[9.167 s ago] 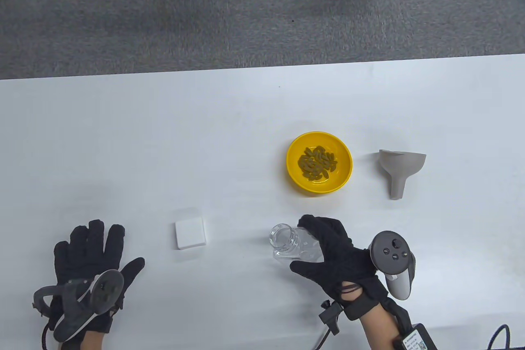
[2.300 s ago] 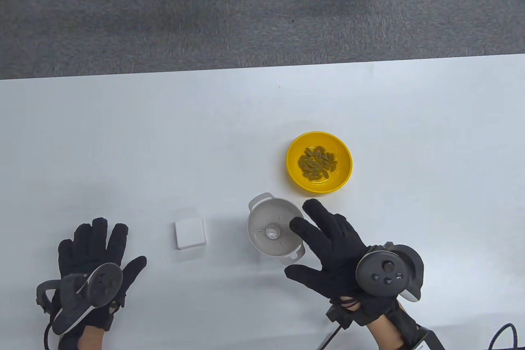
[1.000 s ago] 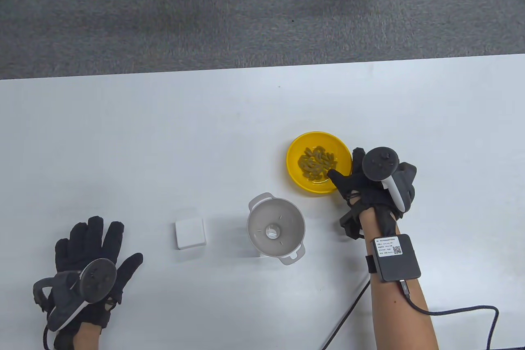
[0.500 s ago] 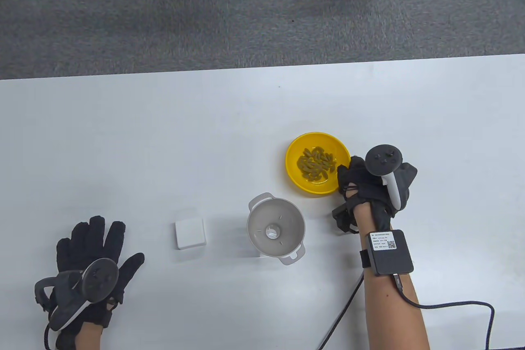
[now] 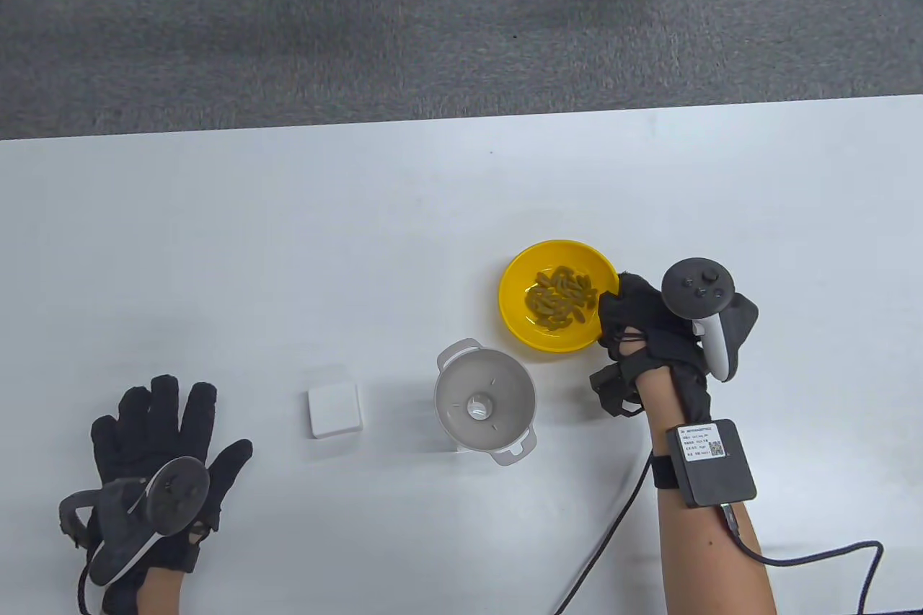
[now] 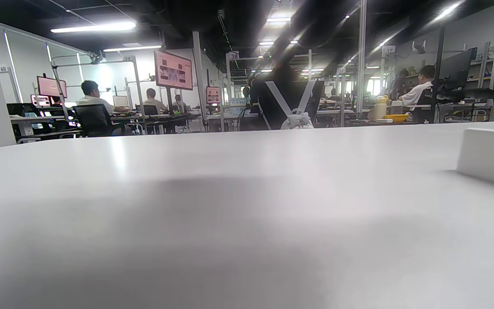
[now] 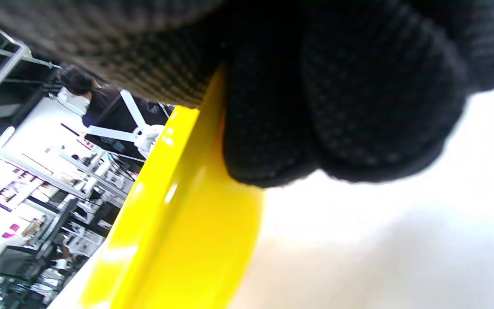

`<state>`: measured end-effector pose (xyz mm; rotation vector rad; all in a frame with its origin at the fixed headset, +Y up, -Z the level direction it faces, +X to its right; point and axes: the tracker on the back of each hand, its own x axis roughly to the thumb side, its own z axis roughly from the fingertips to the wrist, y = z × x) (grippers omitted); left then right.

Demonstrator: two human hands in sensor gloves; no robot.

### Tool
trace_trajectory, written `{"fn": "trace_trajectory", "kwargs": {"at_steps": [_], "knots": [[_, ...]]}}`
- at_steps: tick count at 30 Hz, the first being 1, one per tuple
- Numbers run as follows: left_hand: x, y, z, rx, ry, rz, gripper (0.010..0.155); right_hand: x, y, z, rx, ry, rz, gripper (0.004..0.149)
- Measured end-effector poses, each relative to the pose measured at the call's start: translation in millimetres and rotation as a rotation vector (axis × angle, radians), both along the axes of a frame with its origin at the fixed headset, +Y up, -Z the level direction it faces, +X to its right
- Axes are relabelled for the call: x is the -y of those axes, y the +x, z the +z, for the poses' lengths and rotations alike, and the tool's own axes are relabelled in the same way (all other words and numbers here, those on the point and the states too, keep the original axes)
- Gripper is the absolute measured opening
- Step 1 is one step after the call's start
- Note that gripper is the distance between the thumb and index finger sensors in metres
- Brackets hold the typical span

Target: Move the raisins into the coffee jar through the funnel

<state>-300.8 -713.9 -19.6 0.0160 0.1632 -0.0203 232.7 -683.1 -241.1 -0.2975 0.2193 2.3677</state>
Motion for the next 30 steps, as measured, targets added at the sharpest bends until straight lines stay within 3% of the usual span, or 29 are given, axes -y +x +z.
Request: {"fn": "trace_trajectory", "kwargs": {"at_steps": [13,17,21,30], "knots": [[0.5,3.4,1.7,-0.003,-0.015,-0.046,0.087,-71.5,-0.1,36.4,-0.062,0.147,-0.167,0.053],[0.5,4.4,2.1,-0.003,-0.017,-0.054,0.087,-94.1,-5.1,56.0,-0.112,0.214,-0.243,0.054],[0.3,4.8,1.8,-0.006,-0.023,-0.058,0.086,-115.2,-15.0,79.0,-0.152,0.326,-0.193,0.053],[0.1,6.5,2.8,-0.006,-0.030,-0.071,0.086,-124.8,-32.2,108.6,-0.192,0.448,-0.149,0.053]]}}
